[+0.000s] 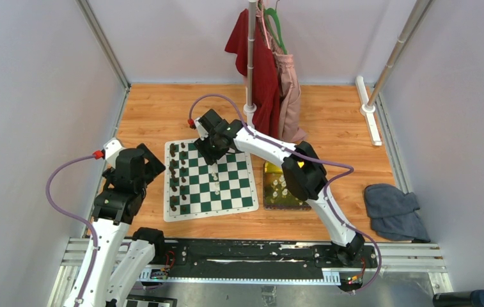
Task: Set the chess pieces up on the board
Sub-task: Pick up the chess piece from the chessboard.
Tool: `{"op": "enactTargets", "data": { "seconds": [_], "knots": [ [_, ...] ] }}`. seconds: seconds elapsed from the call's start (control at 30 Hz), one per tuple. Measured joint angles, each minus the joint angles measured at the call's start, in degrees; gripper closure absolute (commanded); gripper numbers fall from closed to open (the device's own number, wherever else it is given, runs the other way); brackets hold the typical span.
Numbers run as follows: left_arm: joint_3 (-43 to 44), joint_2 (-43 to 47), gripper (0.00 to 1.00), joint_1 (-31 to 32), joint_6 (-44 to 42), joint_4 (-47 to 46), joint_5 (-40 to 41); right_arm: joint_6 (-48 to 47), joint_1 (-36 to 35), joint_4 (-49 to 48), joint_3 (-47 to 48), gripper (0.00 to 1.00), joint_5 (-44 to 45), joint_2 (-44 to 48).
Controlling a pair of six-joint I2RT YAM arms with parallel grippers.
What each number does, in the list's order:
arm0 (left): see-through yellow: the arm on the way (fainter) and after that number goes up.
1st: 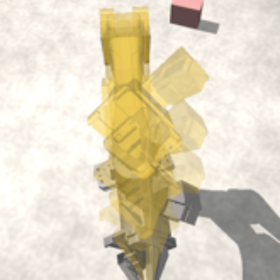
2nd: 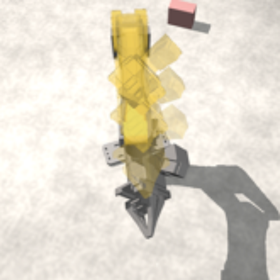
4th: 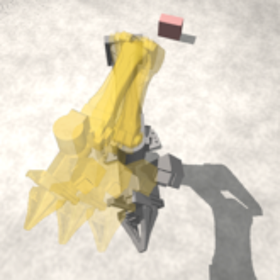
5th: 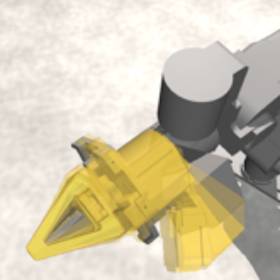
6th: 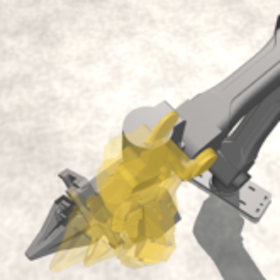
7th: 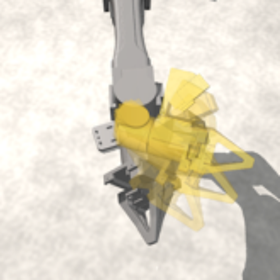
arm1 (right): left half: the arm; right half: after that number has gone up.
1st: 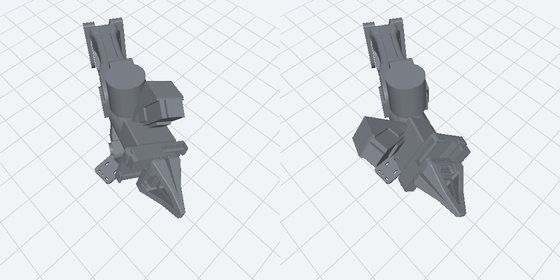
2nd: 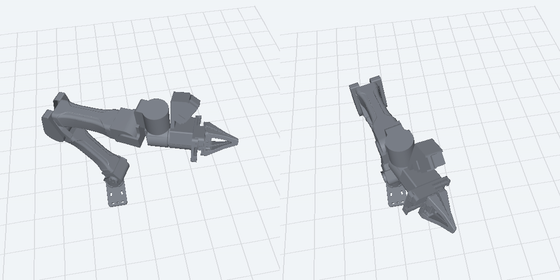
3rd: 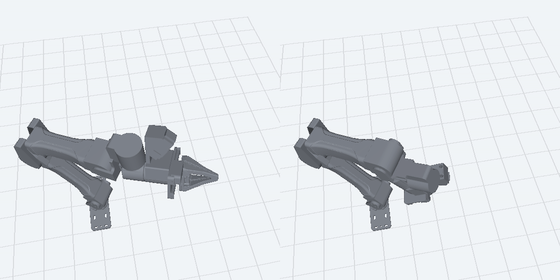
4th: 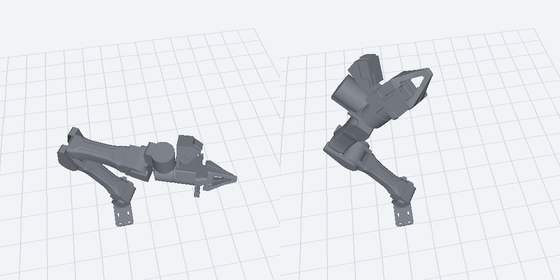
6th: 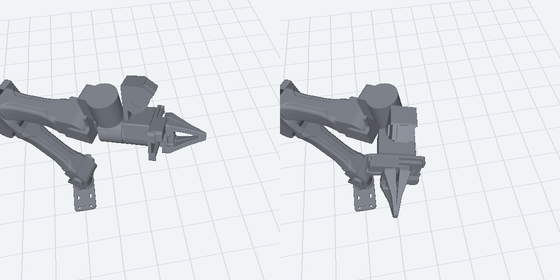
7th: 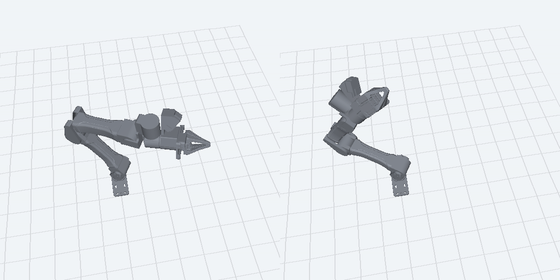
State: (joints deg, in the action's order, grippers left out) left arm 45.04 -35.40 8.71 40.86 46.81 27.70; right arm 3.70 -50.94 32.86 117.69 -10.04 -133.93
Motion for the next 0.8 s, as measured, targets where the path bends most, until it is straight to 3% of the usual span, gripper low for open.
{"op": "enactTargets", "data": {
  "seconds": [0.4, 0.8],
  "knots": [
    [-0.81, -0.07, 0.0, 0.0, -0.2, 0.0, 0.48, 0.39, 0.48, -0.22, 1.92, 0.52, -1.55, -2.45],
    [-0.92, -1.09, 0.0, 0.0, -0.46, -0.66, 0.9, 1.25, 1.22, -0.22, 1.95, 0.65, -2.45, -2.95]
  ]
}}
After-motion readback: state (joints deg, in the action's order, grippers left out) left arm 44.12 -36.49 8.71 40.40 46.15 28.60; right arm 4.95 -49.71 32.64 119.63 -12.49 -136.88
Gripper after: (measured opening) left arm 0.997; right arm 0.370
